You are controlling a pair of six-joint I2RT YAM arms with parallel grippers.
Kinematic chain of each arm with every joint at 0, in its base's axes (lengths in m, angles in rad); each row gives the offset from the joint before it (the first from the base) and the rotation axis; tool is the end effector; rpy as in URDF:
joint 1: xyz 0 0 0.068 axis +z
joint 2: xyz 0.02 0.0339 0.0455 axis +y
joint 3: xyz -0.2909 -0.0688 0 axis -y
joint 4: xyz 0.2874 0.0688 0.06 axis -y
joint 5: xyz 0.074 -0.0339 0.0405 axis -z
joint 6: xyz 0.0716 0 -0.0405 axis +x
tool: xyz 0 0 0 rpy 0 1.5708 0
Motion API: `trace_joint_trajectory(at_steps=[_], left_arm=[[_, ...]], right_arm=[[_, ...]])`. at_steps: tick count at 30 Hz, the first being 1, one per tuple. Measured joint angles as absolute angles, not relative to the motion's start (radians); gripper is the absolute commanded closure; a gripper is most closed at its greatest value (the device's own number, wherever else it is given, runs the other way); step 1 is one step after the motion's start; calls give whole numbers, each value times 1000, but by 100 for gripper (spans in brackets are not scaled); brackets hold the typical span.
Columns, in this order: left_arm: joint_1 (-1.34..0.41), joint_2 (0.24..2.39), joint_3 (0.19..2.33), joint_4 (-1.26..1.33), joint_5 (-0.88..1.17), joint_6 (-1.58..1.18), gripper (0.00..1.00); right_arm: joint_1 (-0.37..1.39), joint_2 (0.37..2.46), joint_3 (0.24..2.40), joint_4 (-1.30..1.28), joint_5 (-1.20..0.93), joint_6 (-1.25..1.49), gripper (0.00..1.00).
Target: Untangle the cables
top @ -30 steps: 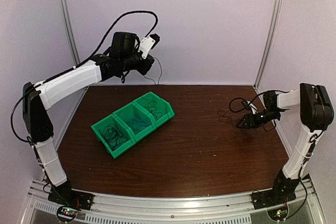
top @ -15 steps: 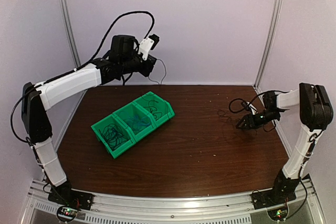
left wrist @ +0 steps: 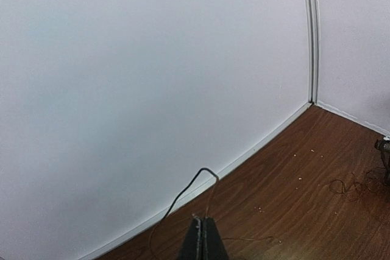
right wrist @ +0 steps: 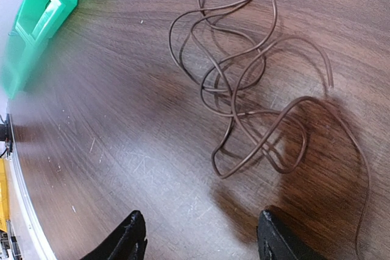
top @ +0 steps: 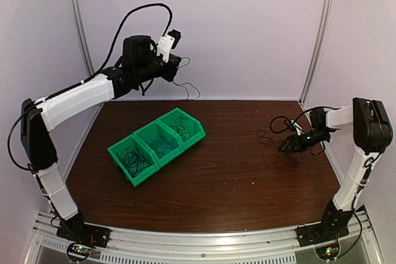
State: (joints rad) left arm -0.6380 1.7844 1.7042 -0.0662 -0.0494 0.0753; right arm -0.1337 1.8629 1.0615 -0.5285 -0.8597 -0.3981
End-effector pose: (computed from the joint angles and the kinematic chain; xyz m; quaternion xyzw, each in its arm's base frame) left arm 0.4173 -0.3050 0.4133 0.2491 0.7147 -0.1634 0.6328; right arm 0.3795 0.0037 0.1101 -0.1686 0.8880 0.3705 0.2141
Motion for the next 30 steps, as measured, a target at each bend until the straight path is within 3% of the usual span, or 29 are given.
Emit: trace_joint_trajectory(at_steps=[7,8,9,10,30], left_arm=[[-626,1705,1662,-20,-68,69,100],[-622,1703,1670,-15,-62,68,100],[-621,1703,1674,-15,-57,67,100],[-620,1704,1675,-15,-48,64,100],[-620,1749,1541,47,48,-25,100]], right_arm=[[-134,1874,1068,-533,-865,-402,36],[-134,1877,1073,-533,-867,-404,13],[-134,1879,1076,-534,-868,-406,2],[-134,1880,1077,-536,-873,-405,0],[-131,1876,1089,-537,-901,-422,0]])
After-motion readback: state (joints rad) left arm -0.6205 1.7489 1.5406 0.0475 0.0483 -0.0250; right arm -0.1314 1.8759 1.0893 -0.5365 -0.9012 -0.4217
